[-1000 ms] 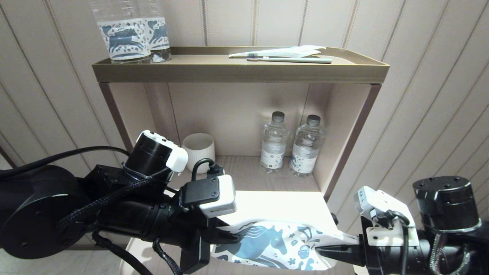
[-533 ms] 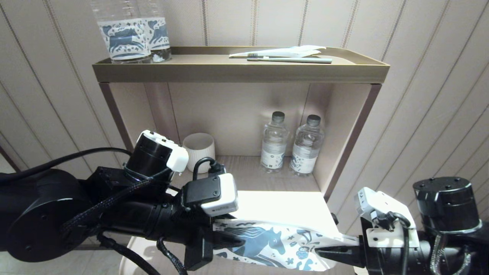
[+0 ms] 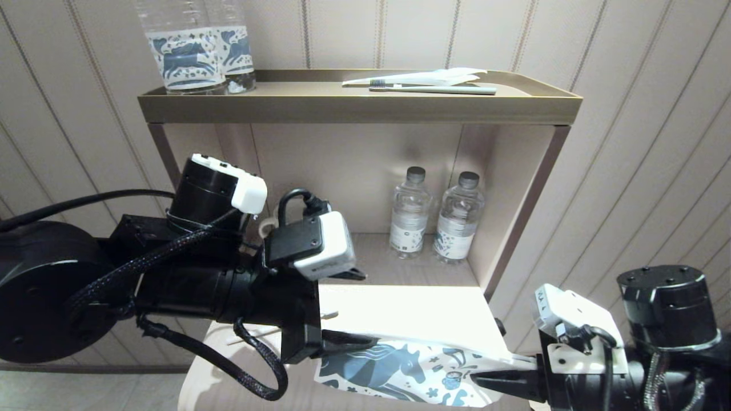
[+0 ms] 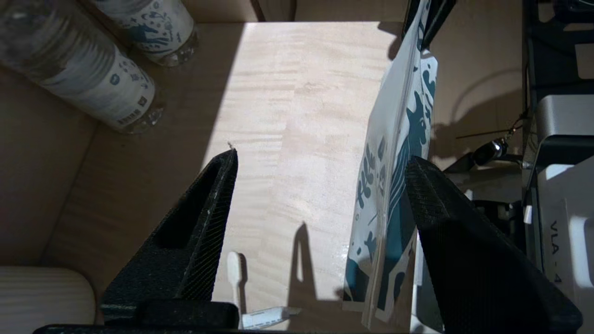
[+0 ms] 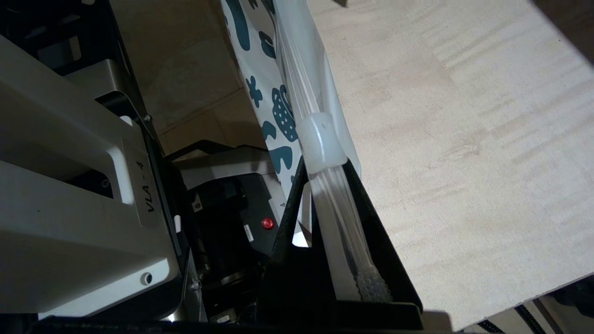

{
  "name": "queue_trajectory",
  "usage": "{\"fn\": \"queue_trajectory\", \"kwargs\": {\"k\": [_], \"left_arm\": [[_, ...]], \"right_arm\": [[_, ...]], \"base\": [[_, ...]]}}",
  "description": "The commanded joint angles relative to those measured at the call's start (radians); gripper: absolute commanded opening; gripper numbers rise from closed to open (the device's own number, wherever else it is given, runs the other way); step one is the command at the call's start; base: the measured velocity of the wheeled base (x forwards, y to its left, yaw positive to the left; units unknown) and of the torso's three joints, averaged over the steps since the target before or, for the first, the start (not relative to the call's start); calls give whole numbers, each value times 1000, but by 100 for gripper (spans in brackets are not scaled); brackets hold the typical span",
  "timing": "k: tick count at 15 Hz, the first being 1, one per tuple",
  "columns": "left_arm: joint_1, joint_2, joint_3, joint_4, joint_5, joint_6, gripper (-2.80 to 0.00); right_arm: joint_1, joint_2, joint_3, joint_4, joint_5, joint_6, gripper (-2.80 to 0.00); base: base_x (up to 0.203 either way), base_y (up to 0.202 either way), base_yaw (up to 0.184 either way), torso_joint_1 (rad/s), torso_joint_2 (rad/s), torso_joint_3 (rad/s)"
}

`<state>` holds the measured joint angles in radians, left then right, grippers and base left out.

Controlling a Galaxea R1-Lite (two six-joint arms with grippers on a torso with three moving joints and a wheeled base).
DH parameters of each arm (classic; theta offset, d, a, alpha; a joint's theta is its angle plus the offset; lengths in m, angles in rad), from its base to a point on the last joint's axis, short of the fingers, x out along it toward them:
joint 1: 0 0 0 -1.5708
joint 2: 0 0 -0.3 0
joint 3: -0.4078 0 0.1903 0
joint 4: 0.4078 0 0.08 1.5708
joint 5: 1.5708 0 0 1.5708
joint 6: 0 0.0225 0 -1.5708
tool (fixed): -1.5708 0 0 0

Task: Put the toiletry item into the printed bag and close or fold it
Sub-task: Hand it to the other hand, then open the storage bag

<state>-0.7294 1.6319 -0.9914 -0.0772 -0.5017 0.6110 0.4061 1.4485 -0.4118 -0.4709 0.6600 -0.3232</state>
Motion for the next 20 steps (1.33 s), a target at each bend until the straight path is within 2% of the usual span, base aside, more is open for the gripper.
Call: {"fn": "queue_trajectory", "kwargs": {"k": [1,5,10,12,15,18,20], "left_arm": [[-1,-7,-15,0,0,4,0],[-7,-29,-73,9,3,6,0],[-83,-1,-118,70,6,-7,0],[-107,37,-121,63,8,-45,0],[-153,93,-174,58,52,-156,0],[-156,98,-196,63,55,-204,0],[-156,107,-194,60,54,-265,0]], "right_arm": [[15,-3,-8,-2,4,-1,-280],[71,-4,-24,3,0,0,-280],[147,13,-82,36,-11,1,-280],[151,20,-103,38,-11,2,-280],[151,41,-118,34,-10,3,-280],[149,44,-127,31,-10,6,-280],[151,34,-134,32,-8,7,-280]], "base": [[0,0,0,0,0,0],[0,0,0,0,0,0],[0,0,0,0,0,0],[0,0,0,0,0,0],[0,0,0,0,0,0],[0,0,0,0,0,0],[0,0,0,0,0,0]]}}
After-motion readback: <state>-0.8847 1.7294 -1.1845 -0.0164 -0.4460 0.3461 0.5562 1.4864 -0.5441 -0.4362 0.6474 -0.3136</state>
